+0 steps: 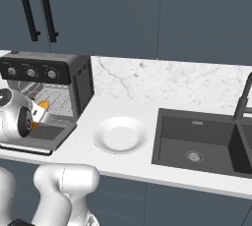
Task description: Pick up the kebab skewer and baguette bread, and place them inside the toaster oven. Close the toaster oven door and start by setting the timer.
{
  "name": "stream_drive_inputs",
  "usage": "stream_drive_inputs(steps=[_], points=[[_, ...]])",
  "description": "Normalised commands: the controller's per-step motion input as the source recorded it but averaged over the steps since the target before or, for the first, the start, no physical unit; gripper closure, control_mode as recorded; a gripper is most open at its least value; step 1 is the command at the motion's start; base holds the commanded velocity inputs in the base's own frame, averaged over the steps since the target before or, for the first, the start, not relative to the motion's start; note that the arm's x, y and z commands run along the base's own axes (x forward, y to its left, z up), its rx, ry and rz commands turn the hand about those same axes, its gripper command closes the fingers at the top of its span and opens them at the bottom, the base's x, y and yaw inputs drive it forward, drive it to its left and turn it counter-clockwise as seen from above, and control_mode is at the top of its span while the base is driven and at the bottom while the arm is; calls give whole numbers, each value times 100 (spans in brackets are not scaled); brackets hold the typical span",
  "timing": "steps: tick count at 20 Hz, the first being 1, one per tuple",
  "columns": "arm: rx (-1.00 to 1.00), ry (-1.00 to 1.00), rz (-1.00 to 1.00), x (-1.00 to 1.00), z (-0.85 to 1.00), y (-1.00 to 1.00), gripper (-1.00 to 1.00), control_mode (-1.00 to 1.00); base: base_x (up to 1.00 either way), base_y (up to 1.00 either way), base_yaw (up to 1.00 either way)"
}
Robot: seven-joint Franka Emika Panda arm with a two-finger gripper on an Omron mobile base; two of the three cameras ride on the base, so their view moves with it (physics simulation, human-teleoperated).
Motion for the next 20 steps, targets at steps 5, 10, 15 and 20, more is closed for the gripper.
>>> stream_drive_inputs(steps=[5, 10, 15, 20], points=[[4, 0, 0, 48, 37, 49, 100, -100, 0, 0, 0], [1, 0, 0, 40, -4, 20, 100, -100, 0, 0, 0], [0, -11, -1, 27, -36, 5, 100, -100, 0, 0, 0], [0, -22, 0, 33, -32, 2, 100, -100, 0, 0, 0]])
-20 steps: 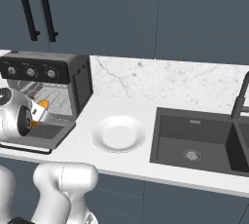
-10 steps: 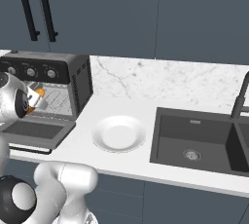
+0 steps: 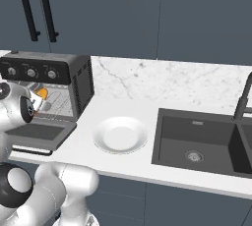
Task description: Pick up the kebab skewer and baguette bread, and place them inside the toaster oven. Close the toaster oven door and start by setting the timer.
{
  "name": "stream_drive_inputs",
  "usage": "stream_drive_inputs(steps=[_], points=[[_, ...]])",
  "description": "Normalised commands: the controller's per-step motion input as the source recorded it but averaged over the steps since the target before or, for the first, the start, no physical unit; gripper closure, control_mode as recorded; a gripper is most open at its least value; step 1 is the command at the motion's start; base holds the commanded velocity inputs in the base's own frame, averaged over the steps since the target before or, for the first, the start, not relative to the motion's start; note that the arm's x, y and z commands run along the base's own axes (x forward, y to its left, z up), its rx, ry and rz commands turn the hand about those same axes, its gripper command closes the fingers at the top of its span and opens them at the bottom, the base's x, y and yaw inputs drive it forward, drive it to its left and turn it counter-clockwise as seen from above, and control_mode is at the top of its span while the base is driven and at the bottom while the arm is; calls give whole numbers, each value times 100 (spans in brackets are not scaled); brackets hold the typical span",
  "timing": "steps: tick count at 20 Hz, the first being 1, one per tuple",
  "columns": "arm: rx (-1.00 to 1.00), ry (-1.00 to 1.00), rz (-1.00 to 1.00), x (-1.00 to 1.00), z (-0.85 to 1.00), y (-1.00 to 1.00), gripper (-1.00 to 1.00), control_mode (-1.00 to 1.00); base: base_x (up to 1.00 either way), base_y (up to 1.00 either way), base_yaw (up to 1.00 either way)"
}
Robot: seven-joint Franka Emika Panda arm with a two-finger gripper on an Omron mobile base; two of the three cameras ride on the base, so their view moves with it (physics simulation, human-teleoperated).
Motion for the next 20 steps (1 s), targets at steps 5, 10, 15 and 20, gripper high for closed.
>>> stream_drive_inputs(steps=[5, 10, 15, 20], points=[[0, -10, 0, 24, -18, 7, 100, -100, 0, 0, 0], [1, 0, 0, 13, 0, 1, 100, -100, 0, 0, 0], [3, 6, 0, 0, 0, 2, 100, -100, 0, 0, 0], [0, 6, 0, 0, 0, 1, 100, -100, 0, 0, 0]])
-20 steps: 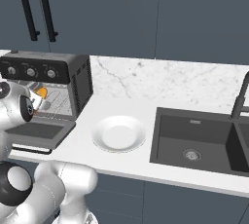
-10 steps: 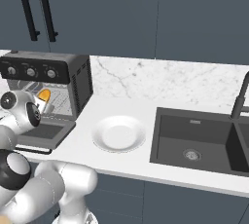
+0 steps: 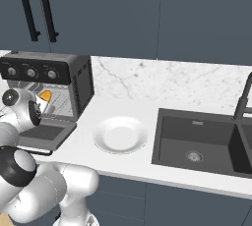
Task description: Pick up the kebab skewer and baguette bread, and place them inside the toaster oven. Close the toaster oven door and start by setting the timer.
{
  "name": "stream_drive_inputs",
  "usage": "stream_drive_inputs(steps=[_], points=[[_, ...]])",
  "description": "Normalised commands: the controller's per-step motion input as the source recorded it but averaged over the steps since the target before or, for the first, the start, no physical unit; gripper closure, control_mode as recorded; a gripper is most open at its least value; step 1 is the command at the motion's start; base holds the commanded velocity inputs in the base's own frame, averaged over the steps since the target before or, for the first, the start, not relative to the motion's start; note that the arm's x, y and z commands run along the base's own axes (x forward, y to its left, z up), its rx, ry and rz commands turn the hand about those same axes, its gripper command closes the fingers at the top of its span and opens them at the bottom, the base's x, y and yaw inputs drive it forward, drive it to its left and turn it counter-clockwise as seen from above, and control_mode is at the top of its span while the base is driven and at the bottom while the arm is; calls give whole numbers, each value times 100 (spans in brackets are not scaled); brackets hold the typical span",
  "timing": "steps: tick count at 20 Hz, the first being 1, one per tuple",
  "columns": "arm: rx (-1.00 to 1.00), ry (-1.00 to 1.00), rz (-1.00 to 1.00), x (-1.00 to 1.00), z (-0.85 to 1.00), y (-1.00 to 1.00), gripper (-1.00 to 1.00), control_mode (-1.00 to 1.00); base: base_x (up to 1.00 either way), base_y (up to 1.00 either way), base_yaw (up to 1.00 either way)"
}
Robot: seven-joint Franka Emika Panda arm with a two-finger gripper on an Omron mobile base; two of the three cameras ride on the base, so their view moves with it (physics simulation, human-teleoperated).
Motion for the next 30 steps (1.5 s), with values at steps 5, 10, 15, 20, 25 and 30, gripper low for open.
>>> stream_drive_inputs(steps=[5, 10, 15, 20, 25, 30], points=[[0, 2, 0, 1, 0, 9, 100, -100, 0, 0, 0], [0, 2, 0, 2, -5, 14, -100, -100, 0, 0, 0], [0, 4, 0, 2, -1, 1, -100, -100, 0, 0, 0], [0, 1, 0, 0, 0, 0, -100, -100, 0, 0, 0], [0, 1, 0, 0, 0, 0, -100, -100, 0, 0, 0], [0, 0, 0, -27, 0, 0, -100, -100, 0, 0, 0]])
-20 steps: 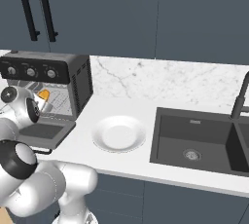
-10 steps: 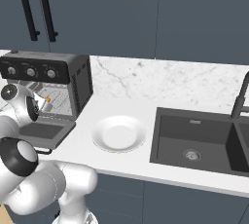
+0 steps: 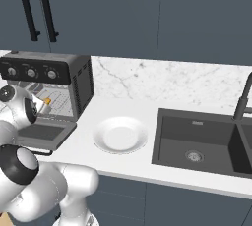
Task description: Pick up the kebab skewer and baguette bread, and place them inside the toaster oven. Close the toaster oven door and start by setting the timer.
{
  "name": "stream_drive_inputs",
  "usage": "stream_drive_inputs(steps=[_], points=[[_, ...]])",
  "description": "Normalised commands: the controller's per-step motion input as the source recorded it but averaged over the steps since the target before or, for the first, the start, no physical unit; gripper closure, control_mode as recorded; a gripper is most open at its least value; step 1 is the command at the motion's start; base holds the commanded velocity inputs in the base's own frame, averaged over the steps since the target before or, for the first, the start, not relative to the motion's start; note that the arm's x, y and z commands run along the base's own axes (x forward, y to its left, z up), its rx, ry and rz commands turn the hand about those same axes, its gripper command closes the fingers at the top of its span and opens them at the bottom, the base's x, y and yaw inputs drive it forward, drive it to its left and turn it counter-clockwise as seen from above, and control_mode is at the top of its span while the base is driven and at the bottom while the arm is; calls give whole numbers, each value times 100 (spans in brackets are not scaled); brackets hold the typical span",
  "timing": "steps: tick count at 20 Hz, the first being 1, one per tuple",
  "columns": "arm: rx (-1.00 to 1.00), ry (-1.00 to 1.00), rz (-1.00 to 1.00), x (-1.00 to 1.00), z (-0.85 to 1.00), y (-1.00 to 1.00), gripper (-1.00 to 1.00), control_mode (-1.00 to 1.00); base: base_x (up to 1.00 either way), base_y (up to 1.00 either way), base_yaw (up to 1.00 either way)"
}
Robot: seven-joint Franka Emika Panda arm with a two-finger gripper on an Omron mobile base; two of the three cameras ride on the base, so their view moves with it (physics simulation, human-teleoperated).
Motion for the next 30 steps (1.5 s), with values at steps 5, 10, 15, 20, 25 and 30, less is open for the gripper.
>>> stream_drive_inputs(steps=[5, 10, 15, 20, 25, 30], points=[[0, 0, 0, -49, 15, 0, -100, -100, 0, 0, 0], [3, 1, 0, -58, 43, 0, -100, -100, 0, 0, 0], [6, 27, -10, -66, 34, 0, -100, -100, 0, 0, 0], [14, 50, -32, -25, 12, 5, -100, -100, 0, 0, 0], [5, 35, -19, -26, -11, 5, -100, -100, 0, 0, 0], [0, 11, -10, -35, -24, 6, -100, -100, 0, 0, 0]])
